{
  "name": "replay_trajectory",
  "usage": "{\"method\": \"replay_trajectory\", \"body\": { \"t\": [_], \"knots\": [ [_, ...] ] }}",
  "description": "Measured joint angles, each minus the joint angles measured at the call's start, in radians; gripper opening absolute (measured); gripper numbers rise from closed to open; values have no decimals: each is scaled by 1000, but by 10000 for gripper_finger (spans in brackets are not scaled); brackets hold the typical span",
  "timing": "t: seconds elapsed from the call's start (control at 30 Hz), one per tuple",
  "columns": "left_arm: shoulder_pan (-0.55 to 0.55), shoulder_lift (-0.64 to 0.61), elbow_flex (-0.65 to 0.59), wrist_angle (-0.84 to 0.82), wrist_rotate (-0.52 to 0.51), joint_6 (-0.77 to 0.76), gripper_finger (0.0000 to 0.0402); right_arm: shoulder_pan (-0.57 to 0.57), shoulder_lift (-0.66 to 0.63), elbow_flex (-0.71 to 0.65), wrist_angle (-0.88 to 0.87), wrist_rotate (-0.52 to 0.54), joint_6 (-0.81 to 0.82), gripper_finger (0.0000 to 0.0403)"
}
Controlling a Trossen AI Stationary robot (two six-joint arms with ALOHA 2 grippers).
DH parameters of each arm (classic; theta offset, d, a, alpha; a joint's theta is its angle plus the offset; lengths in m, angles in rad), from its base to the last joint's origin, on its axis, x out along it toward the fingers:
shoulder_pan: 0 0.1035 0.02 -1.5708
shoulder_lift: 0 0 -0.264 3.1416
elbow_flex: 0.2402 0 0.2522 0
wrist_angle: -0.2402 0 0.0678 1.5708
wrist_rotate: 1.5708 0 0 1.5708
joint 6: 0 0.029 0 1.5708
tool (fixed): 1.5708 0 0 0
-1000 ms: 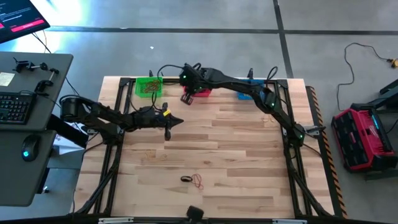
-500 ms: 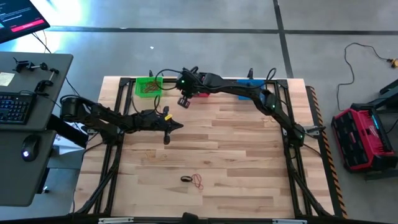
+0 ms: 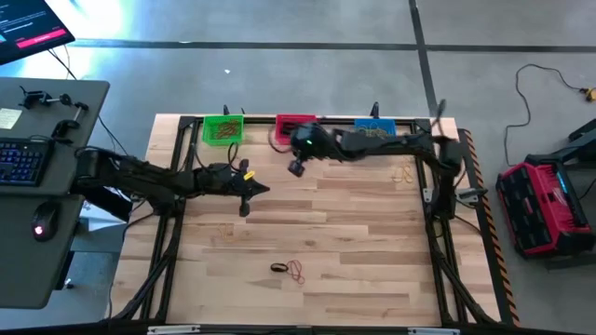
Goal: Sort rubber bands into baskets
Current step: Put the red rubber band into the green bin
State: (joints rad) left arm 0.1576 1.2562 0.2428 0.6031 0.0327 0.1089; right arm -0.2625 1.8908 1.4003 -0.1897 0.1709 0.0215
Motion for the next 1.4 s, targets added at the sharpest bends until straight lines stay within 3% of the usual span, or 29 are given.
{"method": "replay_trajectory", "body": {
  "t": [0.27, 0.43, 0.6, 0.83, 1.23, 1.4],
  "knots": [
    [-48, -141, 147, -597, -93, -52, 0, 121, -282, -426, 184, 132, 75, 0],
    [-77, -152, 221, -795, -93, -124, 0, 200, -397, -620, 339, 181, 131, 0],
    [-82, -127, 273, -1011, -95, -186, 2, 261, -431, -761, 493, 222, 137, 0],
    [-79, -68, 275, -1092, -144, -235, 24, 306, -432, -845, 639, 253, 166, 0],
    [-26, 48, 276, -1046, -277, -222, 80, 316, -431, -849, 652, 257, 154, 0],
    [5, 68, 276, -1046, -232, -220, 89, 316, -431, -849, 650, 257, 155, 0]
  ]
}}
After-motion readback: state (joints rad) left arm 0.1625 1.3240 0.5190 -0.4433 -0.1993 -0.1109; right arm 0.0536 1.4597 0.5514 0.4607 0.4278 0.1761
